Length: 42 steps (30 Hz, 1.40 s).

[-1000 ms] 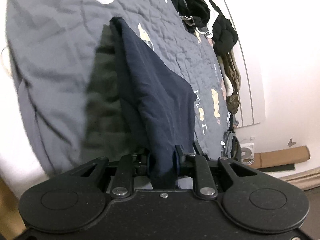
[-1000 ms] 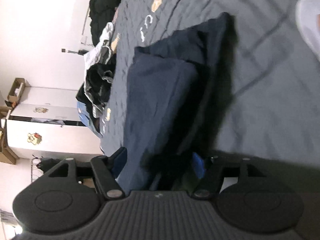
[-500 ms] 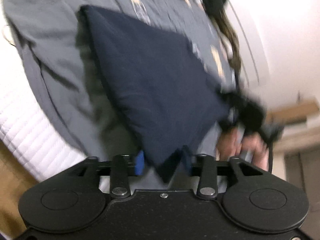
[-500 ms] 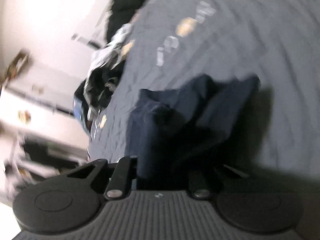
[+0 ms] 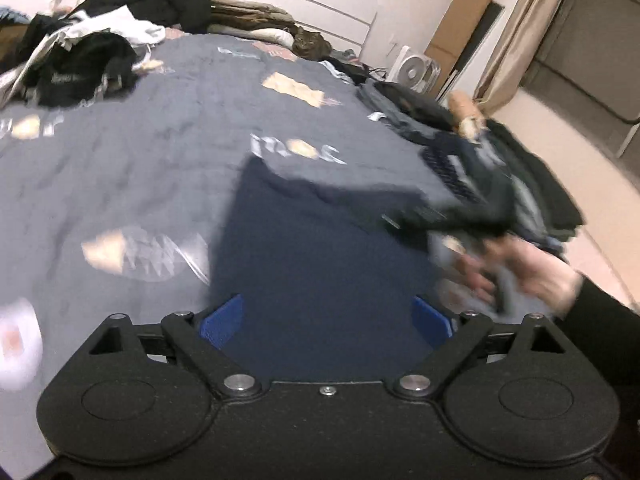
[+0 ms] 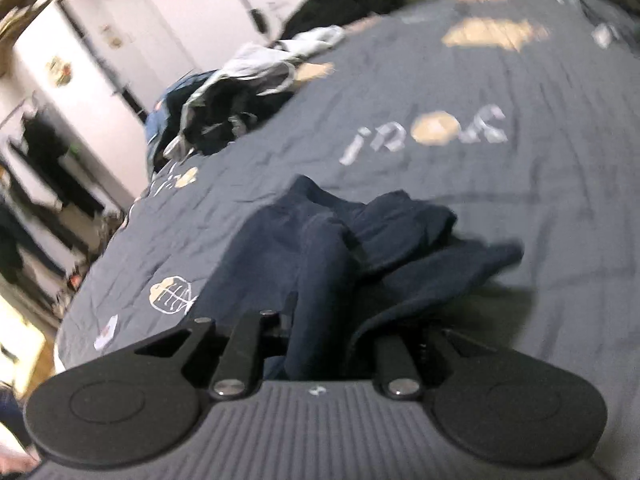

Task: Fold clothes

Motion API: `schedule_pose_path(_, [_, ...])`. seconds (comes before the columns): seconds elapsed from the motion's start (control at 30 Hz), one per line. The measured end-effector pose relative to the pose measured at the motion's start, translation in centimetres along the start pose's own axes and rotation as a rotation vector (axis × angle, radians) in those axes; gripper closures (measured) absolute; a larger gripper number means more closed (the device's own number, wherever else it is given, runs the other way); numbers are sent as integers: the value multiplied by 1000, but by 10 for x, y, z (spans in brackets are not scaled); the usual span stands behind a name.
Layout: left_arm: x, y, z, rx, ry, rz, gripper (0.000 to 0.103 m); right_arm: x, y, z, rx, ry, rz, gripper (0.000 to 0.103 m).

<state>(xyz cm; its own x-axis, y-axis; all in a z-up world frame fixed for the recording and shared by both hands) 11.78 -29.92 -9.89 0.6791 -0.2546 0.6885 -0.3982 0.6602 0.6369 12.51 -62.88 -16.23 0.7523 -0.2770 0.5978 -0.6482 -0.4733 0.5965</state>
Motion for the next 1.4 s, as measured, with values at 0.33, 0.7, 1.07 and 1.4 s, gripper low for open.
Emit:
schedule_pose_path(0.33, [48, -148, -82, -190, 83, -187, 20, -13, 3, 23, 76, -201, 14, 85])
schedule_pose_path(0.7, [57, -235, -73, -362, 68, -267, 20, -10, -6, 28, 114, -195, 11, 85])
schedule_pose_path(1.07, [67, -196, -54, -490, -21, -148, 79, -17, -7, 36, 131, -227, -52, 68])
schedule_pose_path(1.4, [50, -231, -80, -426, 128, -223, 63, -78, 8, 9, 141, -223, -171, 46])
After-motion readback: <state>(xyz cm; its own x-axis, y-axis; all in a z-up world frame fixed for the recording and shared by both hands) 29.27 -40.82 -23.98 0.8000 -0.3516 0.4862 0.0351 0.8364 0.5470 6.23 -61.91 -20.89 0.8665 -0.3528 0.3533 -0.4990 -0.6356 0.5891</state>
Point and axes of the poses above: each gripper's, at about its wrist camera, not at the fingertips, and y roughly against the way its jaws point, z to its right, x to its top, the point moved 5 cm from there along -y, roughly the way its jaws point, and after that the axes turned 2 degrees about x, right-handed, at the moved point
